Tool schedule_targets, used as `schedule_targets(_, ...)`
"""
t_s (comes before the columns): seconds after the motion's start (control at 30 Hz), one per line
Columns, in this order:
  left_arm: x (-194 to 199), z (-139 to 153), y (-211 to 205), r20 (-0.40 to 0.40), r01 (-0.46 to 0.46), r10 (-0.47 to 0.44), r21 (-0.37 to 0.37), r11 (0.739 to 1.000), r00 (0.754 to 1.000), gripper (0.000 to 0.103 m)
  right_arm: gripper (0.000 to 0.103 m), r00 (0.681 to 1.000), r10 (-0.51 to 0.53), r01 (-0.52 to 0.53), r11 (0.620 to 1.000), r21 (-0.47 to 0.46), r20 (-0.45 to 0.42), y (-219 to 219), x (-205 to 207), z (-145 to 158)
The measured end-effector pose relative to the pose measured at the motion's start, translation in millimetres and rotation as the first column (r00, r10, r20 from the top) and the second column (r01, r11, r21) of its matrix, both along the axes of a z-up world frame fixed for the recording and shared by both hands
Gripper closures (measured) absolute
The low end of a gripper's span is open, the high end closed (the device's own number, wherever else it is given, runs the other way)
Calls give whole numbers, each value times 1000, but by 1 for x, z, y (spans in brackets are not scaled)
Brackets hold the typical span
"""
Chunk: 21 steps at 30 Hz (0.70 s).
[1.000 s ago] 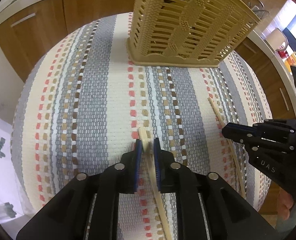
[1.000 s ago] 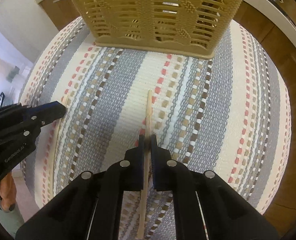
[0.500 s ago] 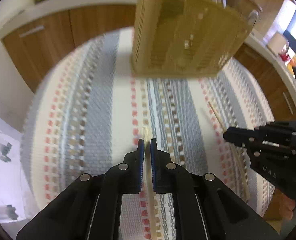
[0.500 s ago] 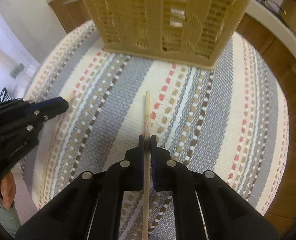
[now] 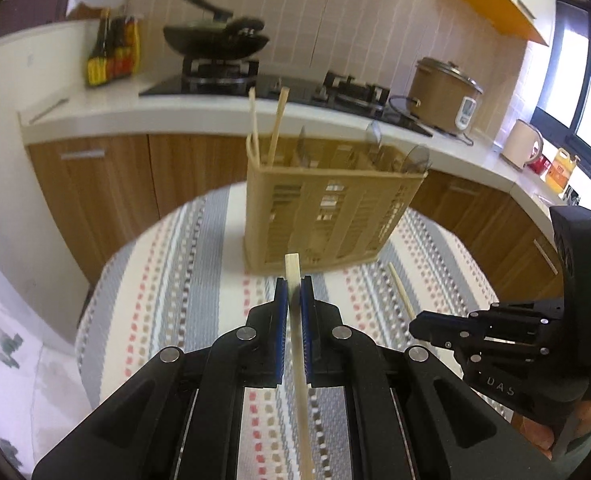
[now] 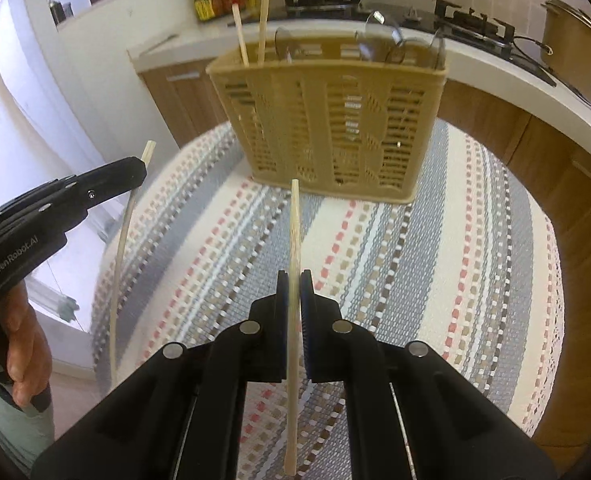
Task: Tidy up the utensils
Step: 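Lift both chopsticks over the beige basket and open both tools to drop them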
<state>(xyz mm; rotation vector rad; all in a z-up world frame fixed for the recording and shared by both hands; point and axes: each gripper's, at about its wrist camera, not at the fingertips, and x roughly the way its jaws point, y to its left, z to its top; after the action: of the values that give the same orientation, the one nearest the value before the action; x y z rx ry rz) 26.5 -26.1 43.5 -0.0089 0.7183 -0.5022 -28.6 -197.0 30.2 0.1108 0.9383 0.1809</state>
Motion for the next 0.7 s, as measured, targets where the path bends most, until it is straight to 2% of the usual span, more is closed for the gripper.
schedule_targets(0.07, -8, 9, -4, 62, -11, 9, 18, 1000, 998, 99, 99, 1000, -7, 7, 1000, -10, 23, 2, 1, 3)
schedule_targets(0.2, -17, 23, -10, 136, 1, -2, 12, 1000, 991, 99, 99, 997, -25, 27, 999, -27, 71, 0, 2, 12)
schedule_targets(0.43, -24, 60, -23, 268, 3, -1, -6, 1000, 963, 99, 99, 981, -66, 71, 997, -25, 183, -15, 1, 51)
schedule_targets(0.53, -30, 77, -28, 350, 11, 1, -33, 999, 937, 98, 99, 971, -75, 81, 997, -16, 227, -21, 3, 67)
schedule_targets(0.6, -34, 90, -32, 412, 21, 1, -49, 999, 911, 98, 99, 961, -84, 91, 996, -14, 264, -25, 6, 78)
schedule_targets(0.7, -31, 105, -39, 463, 36, -1, -68, 997, 886, 98, 99, 943, -98, 96, 995, 21, 317, -31, 13, 94)
